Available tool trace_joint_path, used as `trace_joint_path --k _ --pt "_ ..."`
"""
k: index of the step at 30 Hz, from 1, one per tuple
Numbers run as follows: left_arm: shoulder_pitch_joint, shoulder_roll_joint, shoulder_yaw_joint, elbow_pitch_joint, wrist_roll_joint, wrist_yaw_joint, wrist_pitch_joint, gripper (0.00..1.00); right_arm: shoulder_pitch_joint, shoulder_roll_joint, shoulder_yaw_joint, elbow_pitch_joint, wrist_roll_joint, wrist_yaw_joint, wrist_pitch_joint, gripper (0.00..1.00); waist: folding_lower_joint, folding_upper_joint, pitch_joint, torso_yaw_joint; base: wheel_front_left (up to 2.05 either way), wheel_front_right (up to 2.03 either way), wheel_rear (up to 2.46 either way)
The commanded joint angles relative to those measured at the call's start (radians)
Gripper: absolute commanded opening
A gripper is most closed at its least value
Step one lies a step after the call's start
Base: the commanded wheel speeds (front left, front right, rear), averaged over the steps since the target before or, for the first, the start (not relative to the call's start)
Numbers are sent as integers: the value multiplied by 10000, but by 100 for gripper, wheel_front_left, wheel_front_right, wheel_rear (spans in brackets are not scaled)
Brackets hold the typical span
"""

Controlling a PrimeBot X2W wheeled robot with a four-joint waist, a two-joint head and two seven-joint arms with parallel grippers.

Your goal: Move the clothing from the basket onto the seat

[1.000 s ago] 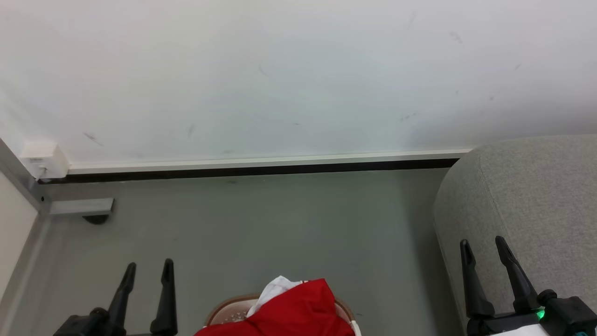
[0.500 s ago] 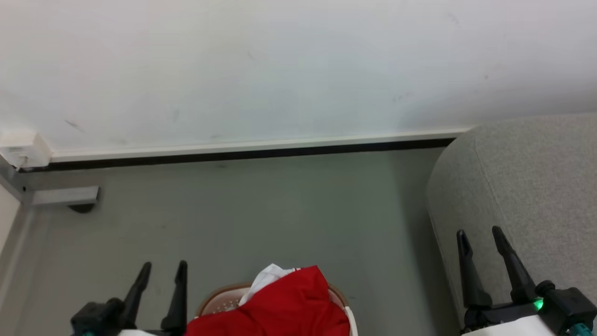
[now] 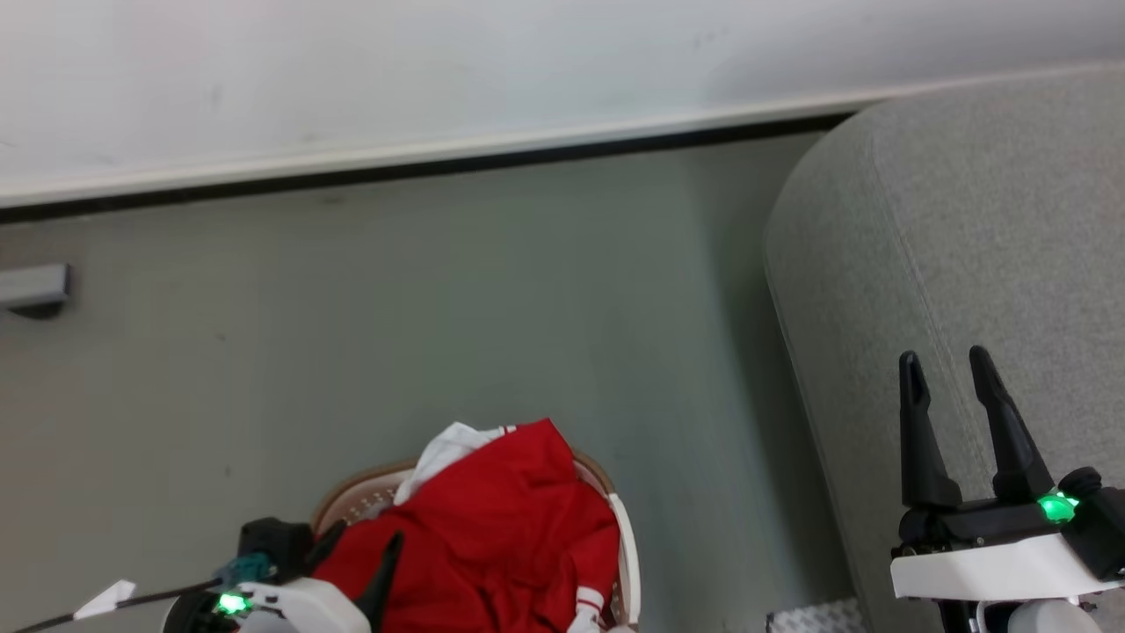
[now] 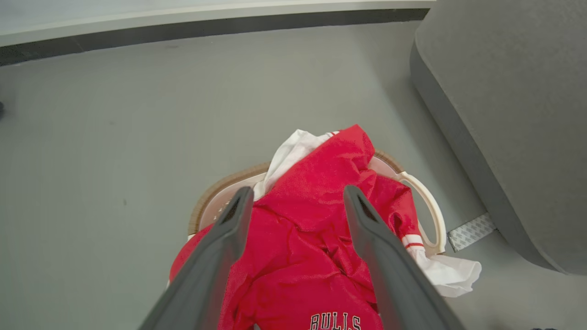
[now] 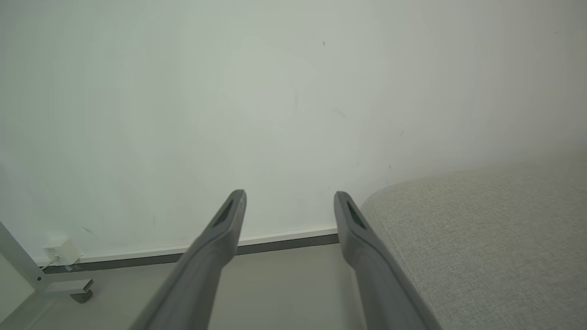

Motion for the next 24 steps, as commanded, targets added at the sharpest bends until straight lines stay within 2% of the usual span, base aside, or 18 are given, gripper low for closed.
trace_joint_path --k 1,6,12,16,24 --pt "-447 -71 -182 563 8 -123 -32 100 -204 -15 -70 -102 37 -21 9 100 -2 0 757 -346 0 0 0" --pt "-1558 -122 -1110 2406 273 -300 72 100 -585 -20 -47 -281 147 -21 9 100 -2 0 1634 -570 0 0 0" --pt "-2635 -156 -2529 4126 508 -316 204 100 -1090 -17 177 -487 99 -21 9 100 -2 0 2566 -934 0 0 0" --pt "-3266 -80 -3295 4885 280 -306 381 100 -1347 -18 108 -750 248 -21 9 100 -2 0 3311 -1206 0 0 0" --pt "-4763 464 -5045 5763 324 -305 821 100 -1768 -12 -67 -1209 445 -21 9 100 -2 0 4808 -1612 0 0 0"
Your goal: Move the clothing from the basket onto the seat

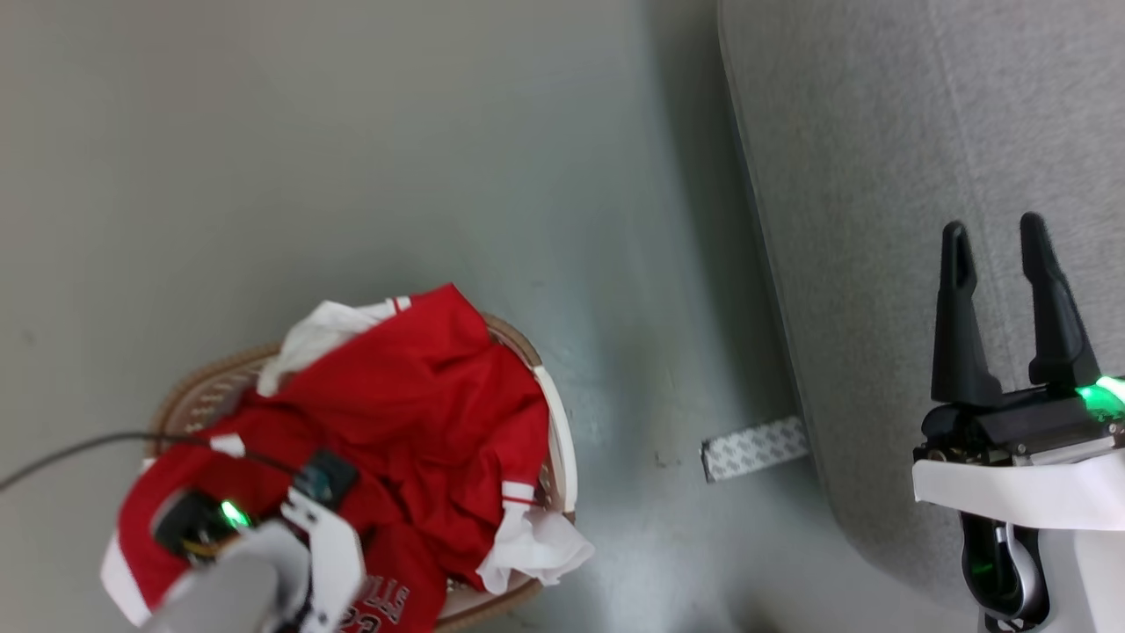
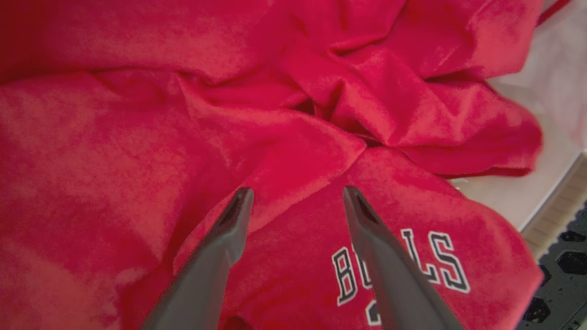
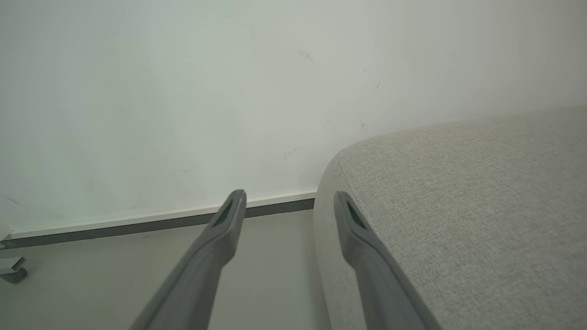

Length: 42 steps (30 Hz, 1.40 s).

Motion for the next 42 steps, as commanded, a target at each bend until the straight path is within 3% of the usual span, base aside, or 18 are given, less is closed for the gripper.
trace_joint_path --k 1,16,17,18,19,30,42 --pt "-628 307 -225 187 -13 21 -29 100 -218 -3 -19 -119 95 -21 9 100 -2 0 896 -291 0 0 0" --pt "-1984 693 -2527 999 -1215 18 551 100 -691 -8 441 -239 560 -21 9 100 -2 0 2366 -840 0 0 0" --pt "-2006 675 -2637 1024 -1360 20 594 96 -683 -6 436 -256 550 -21 9 100 -2 0 2383 -837 10 10 10" --pt "-2045 660 -2726 1030 -1466 20 581 33 -673 -5 433 -282 519 -21 9 100 -2 0 2400 -821 8 8 8" --pt "-2089 655 -2778 1020 -1625 20 512 0 -666 -5 429 -302 488 -21 9 100 -2 0 2418 -802 3 3 3" --pt "-2079 449 -3518 984 -2611 18 -266 0 -891 -11 459 -17 374 -21 9 100 -2 0 1493 -387 0 0 0" --pt "-709 -216 -3860 755 -3990 18 -1613 0 -432 -15 582 799 -62 -21 9 100 -2 0 -1577 663 0 0 0"
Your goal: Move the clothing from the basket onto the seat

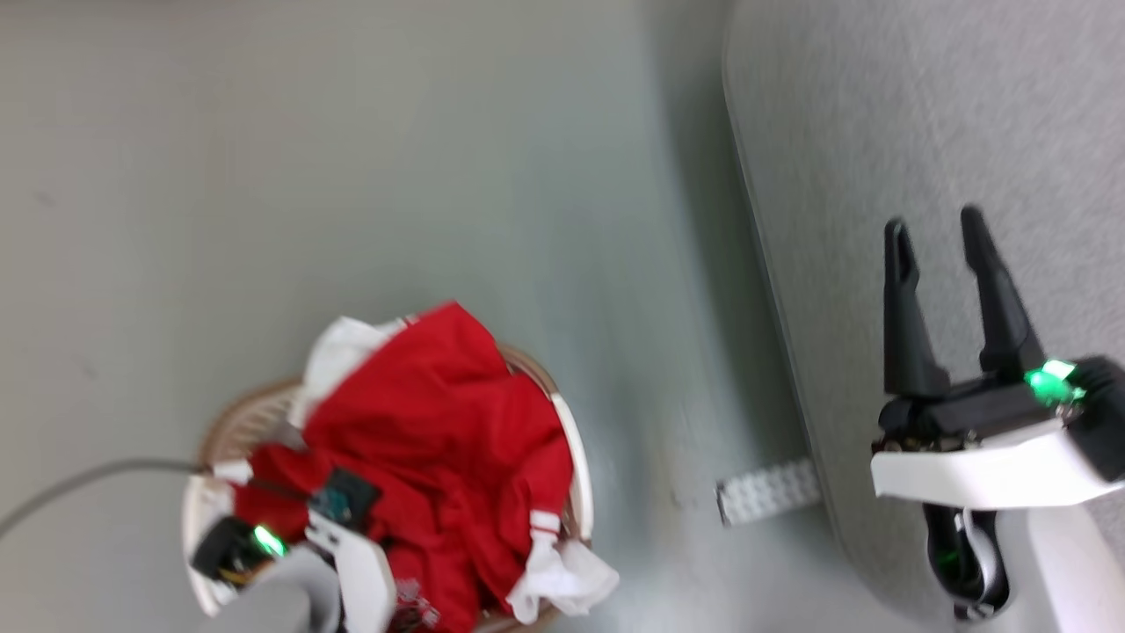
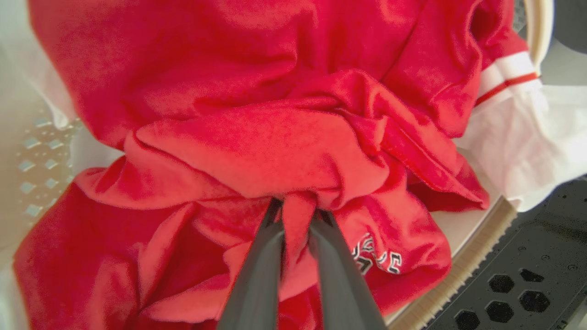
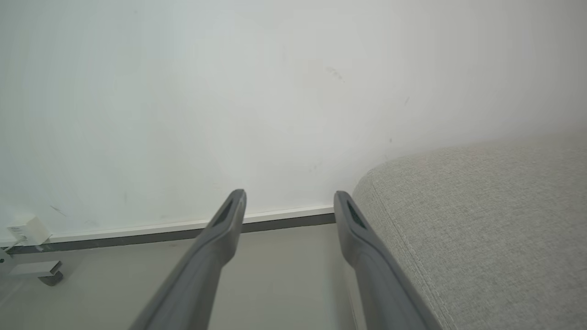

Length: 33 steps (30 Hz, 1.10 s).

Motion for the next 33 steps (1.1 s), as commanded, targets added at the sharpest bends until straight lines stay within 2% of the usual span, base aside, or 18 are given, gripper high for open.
trace_joint_path --k 1,10,14,18,24,27,33 --pt "193 -37 -19 -25 -79 21 -88 0 217 -28 14 46 -12 -21 9 100 0 0 -1099 520 0 0 0" --pt "1238 -328 194 -570 -770 24 -954 0 1167 -28 -48 716 -73 -21 9 100 0 0 -3574 1454 0 0 0" --pt "1562 -461 704 -1187 -918 354 -1063 0 1610 -27 -95 929 -164 -22 9 100 0 0 -4473 1865 0 0 0" --pt "2006 -150 1832 -2836 -621 995 -1055 0 1993 -24 -75 1047 -230 -22 9 100 0 0 -5114 2222 0 0 0" --pt "2625 511 3456 -5681 34 1726 -1053 0 2358 -29 -30 1175 -245 -22 9 100 0 0 -5722 2640 0 0 0" --pt "2797 822 4080 -6965 223 2044 -1054 0 2451 -29 9 1235 -232 -22 9 100 0 0 -5971 2741 0 0 0" --pt "2601 1347 4657 -9044 435 2581 -1005 0 2536 -27 204 1319 -181 -22 9 100 0 0 -6257 2816 0 0 0"
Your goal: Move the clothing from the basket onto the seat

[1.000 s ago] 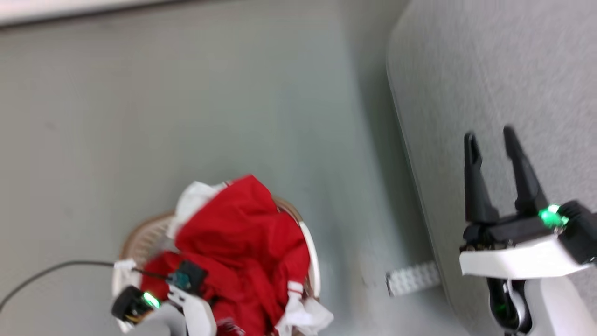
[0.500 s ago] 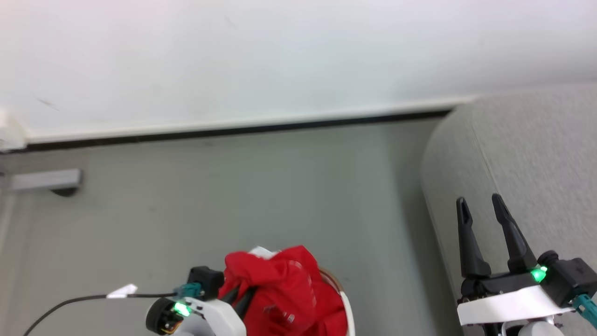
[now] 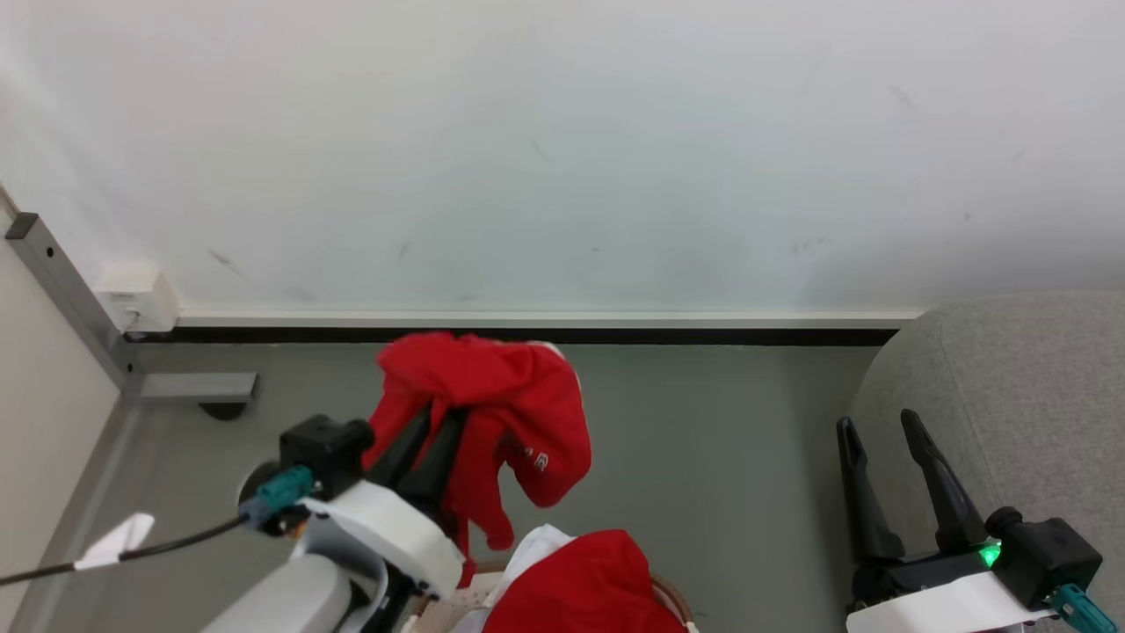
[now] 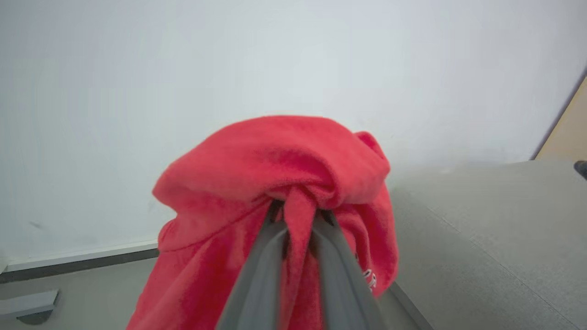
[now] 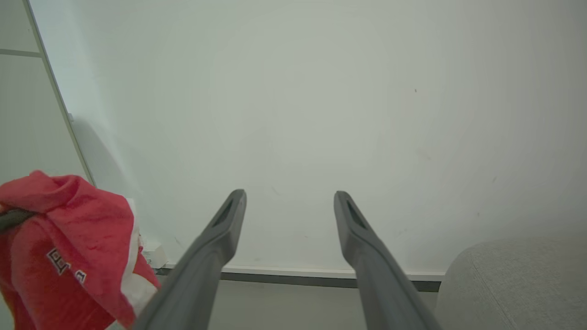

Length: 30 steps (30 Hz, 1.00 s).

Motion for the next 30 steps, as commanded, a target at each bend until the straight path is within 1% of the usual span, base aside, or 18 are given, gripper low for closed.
trace_joint_path --k 1,5,8,11,17,21,24,30 --pt "-164 101 97 -260 189 75 29 0 61 -27 27 9 32 -22 9 100 2 -1 -44 20 0 0 0" --pt "-474 292 364 -1293 63 306 285 0 81 -21 215 38 80 -22 9 100 2 -1 -91 -2 0 0 0" --pt "-690 321 672 -1861 -324 312 490 0 120 -27 438 18 307 -22 9 100 2 -1 -79 -32 0 0 0" --pt "-900 470 857 -2221 -461 380 723 0 131 -27 654 52 207 -22 9 100 2 -1 -42 -94 0 0 0" --pt "-1040 640 974 -2527 -478 530 894 0 37 -22 922 -59 271 -22 9 100 2 -1 46 -292 0 0 0" --pt "-898 655 924 -2527 -519 537 878 0 -58 -22 1231 -217 341 -22 9 100 2 -1 106 -379 0 0 0" --pt "-840 649 898 -2481 -532 525 836 0 -116 -97 1679 -326 504 -22 10 100 2 -1 130 -415 0 0 0" --pt "-718 498 695 -2395 -541 402 823 0 -425 -374 2884 -82 833 -22 10 100 2 -1 108 -343 0 0 0"
